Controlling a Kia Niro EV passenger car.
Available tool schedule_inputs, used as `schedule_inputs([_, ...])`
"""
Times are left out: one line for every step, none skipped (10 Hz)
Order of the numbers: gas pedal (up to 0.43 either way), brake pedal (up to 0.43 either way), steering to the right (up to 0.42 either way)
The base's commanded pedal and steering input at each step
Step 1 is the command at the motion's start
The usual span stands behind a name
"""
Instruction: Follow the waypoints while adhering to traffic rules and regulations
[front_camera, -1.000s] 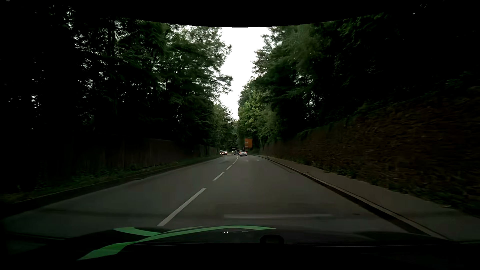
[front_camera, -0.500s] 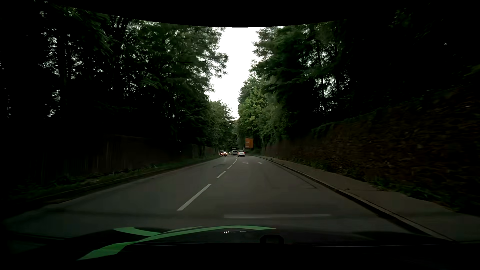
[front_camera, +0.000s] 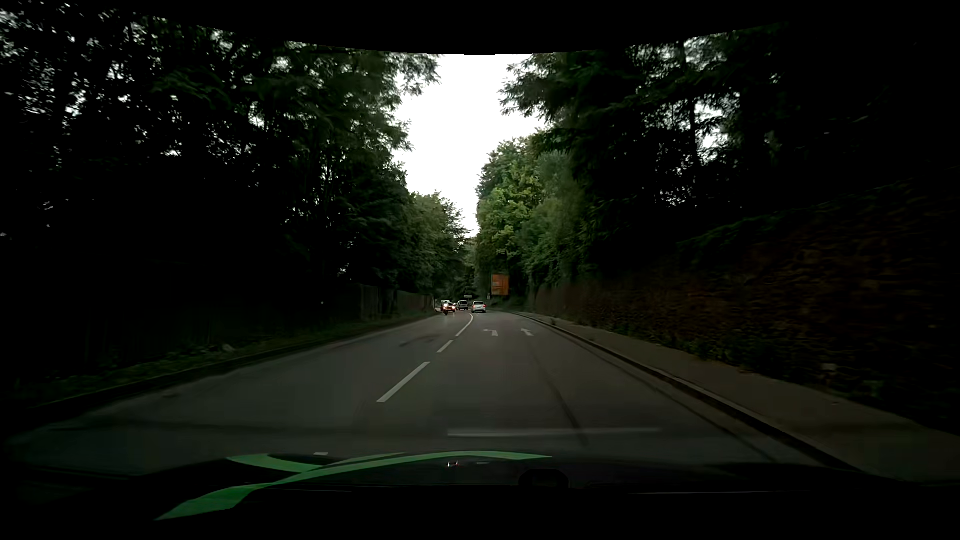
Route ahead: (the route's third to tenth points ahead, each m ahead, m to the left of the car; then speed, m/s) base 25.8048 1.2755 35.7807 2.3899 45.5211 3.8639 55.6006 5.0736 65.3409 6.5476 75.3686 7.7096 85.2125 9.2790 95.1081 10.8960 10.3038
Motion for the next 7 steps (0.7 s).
schedule_inputs([0.22, 0.0, -0.007])
schedule_inputs([0.22, 0.0, -0.007])
schedule_inputs([0.22, 0.0, -0.008])
schedule_inputs([0.22, 0.0, -0.007])
schedule_inputs([0.22, 0.0, -0.009])
schedule_inputs([0.22, 0.0, -0.01])
schedule_inputs([0.22, 0.0, -0.011])
